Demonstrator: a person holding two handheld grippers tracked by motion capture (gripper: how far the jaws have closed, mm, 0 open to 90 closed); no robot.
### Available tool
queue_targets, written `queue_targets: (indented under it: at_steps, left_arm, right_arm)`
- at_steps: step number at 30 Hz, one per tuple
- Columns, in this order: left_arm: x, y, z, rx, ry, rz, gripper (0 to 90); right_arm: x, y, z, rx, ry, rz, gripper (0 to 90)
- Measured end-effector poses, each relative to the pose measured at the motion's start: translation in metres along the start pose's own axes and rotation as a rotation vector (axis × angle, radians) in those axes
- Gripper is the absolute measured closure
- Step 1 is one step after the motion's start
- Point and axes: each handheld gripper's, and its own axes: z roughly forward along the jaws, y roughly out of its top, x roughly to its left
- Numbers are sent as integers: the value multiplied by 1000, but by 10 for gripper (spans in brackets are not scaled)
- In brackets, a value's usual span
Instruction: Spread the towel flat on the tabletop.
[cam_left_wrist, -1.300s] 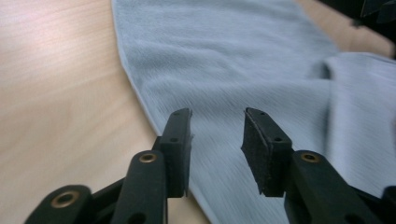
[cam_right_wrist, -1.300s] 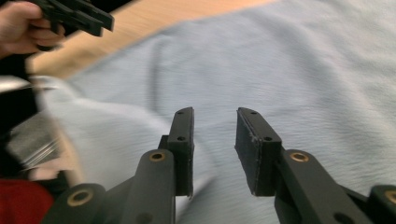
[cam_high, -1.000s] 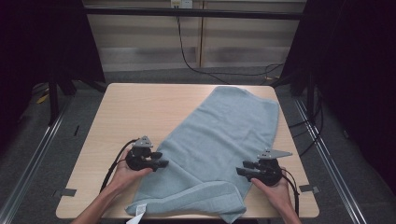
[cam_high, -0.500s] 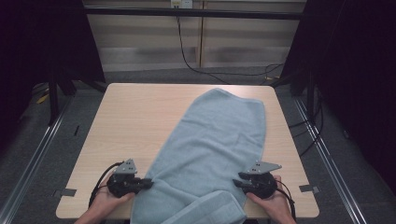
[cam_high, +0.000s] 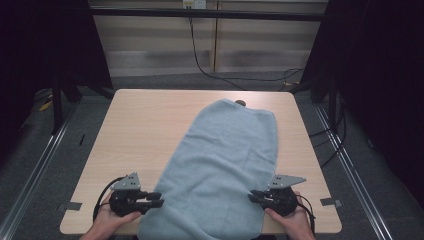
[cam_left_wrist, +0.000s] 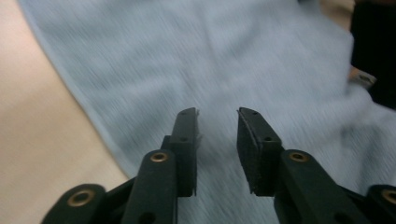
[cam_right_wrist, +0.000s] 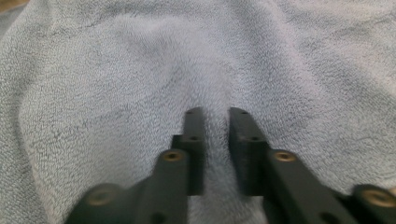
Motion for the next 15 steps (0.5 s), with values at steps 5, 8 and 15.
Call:
queue_targets:
  at_steps: [5, 8, 15]
  left_arm:
    - [34, 35, 35, 23, 55, -19, 604]
    - [51, 46, 54, 14, 89, -47, 561]
    - [78, 64, 69, -4, 139, -63, 487]
  right_arm:
    - [-11, 13, -4, -64, -21, 26, 610]
    - [-19, 18, -3, -72, -37, 35, 593]
    - [-41, 18, 6, -44, -86, 80, 533]
